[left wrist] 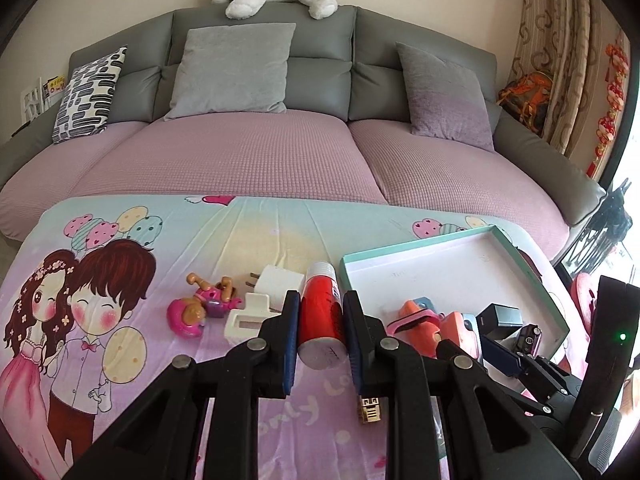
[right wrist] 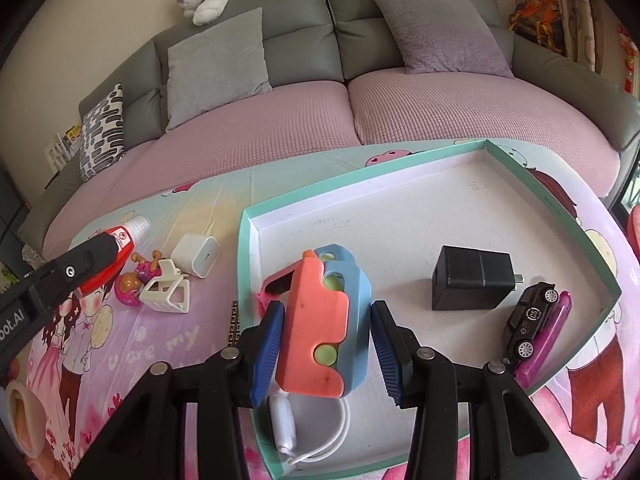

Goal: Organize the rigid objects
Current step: 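Carry the red bottle into the tray and release it while the right tool carries the foam block there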

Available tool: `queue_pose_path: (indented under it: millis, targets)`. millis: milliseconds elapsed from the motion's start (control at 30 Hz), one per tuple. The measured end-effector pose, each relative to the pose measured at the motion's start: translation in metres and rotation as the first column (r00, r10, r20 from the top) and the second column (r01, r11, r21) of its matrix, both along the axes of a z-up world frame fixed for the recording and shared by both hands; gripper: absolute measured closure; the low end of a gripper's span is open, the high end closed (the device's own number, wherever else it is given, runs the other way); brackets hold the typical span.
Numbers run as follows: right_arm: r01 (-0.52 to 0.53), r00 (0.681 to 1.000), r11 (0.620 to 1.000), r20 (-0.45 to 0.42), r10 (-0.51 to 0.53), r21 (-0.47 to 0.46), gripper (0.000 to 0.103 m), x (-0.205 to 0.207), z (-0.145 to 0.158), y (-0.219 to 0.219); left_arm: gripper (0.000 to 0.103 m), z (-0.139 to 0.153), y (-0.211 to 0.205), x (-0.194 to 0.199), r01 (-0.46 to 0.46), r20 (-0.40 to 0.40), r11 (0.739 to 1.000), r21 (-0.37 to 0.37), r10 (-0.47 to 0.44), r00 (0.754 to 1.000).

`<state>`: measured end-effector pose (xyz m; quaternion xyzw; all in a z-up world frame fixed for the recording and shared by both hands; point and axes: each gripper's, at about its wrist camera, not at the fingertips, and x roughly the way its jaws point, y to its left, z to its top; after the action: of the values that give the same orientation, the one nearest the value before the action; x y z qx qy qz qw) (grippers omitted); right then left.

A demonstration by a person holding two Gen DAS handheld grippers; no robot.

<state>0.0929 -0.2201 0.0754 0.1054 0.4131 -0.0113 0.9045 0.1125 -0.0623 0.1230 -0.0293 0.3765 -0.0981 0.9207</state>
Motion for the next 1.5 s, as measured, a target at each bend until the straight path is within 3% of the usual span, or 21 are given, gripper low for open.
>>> queue_pose_path:
  millis: [400, 800, 1400, 1500]
  targets:
    - [0.088, 0.996, 0.996, -0.017, -0.088, 0.018, 0.056, -0.01, 0.001, -0.043, 0.081, -0.006, -0.045, -0.001, 0.109, -0.019, 0.994, 0.013, -0.109, 0.994]
    - [0.152, 0.988, 0.988, -0.014, -0.151, 0.04, 0.056, -0.011, -0.007, -0.067, 0.081, -0.016, -0.091, 0.0, 0.208, -0.028, 0.978, -0.035, -0.209, 0.978]
    - [0.183, 0.983, 0.981, -0.003, -0.183, 0.056, 0.055, -0.016, -0.004, -0.084, 0.08, -0.019, -0.125, 0.0, 0.229, -0.026, 0.973, -0.004, -0.229, 0.973]
    - [0.185, 0.983, 0.982, -0.005, -0.185, 0.041, 0.055, -0.016, -0.003, -0.083, 0.076, -0.02, -0.122, 0.001, 0.212, -0.033, 0.977, 0.004, -0.212, 0.977]
